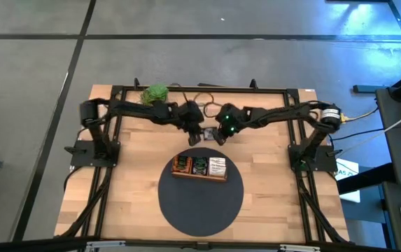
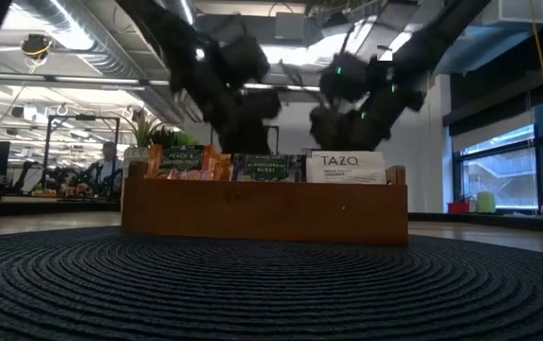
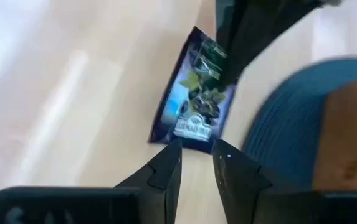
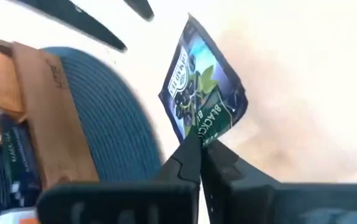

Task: Pick & Place Tea
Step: Put the violet tea bag into the middle slot of the wooden organizer

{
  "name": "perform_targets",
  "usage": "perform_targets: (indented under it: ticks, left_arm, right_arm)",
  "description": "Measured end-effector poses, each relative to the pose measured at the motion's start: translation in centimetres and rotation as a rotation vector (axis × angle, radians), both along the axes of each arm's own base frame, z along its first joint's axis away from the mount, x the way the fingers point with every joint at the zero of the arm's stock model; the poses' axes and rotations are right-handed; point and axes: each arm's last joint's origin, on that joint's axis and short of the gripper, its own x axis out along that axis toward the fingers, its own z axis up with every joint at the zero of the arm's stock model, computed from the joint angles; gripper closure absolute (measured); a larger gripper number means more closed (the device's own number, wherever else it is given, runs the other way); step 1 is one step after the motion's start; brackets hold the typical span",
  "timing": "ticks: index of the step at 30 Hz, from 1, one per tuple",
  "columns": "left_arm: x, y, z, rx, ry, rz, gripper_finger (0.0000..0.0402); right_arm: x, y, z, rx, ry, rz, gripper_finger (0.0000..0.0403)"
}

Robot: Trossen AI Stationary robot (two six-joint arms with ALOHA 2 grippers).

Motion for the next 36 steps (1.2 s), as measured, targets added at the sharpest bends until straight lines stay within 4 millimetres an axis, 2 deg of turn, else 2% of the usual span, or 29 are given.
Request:
perform_targets:
  ticks: [4,7,12,15,21,28,33,36]
  left_arm:
    - [-2.0,0.1,4.0,0.044,-0.109,0.009,0.0313]
    - [-4.2,-0.6,6.6,0.076,-0.233,0.018,0.0313]
    - [-8.7,-2.4,8.5,0.047,-0.489,0.018,0.0313]
    - [-11.3,-3.8,8.9,0.009,-0.667,-0.060,0.0313]
    - [-16.0,-6.6,8.6,-0.001,-0.869,-0.137,0.0313]
    - [-20.1,-8.2,6.6,0.044,-0.937,-0.090,0.0313]
    - [-21.8,-8.5,5.2,0.048,-0.909,-0.058,0.0313]
    - [-22.6,-8.7,5.1,0.047,-0.900,-0.065,0.0313]
  right_arm:
    - [-0.9,0.0,4.1,-0.151,0.052,0.086,0.0398]
    - [-1.0,1.1,8.6,-0.293,0.096,0.178,0.0399]
    - [-0.2,4.0,14.8,-0.396,0.106,0.343,0.0401]
    - [0.6,6.1,17.2,-0.412,0.096,0.415,0.0401]
    - [3.3,10.2,18.8,-0.436,0.127,0.418,0.0401]
    - [6.7,13.8,17.4,-0.362,0.144,0.388,0.0402]
    - [8.5,16.2,15.3,-0.325,0.217,0.418,0.0402]
    - [9.1,17.3,15.2,-0.309,0.253,0.427,0.0402]
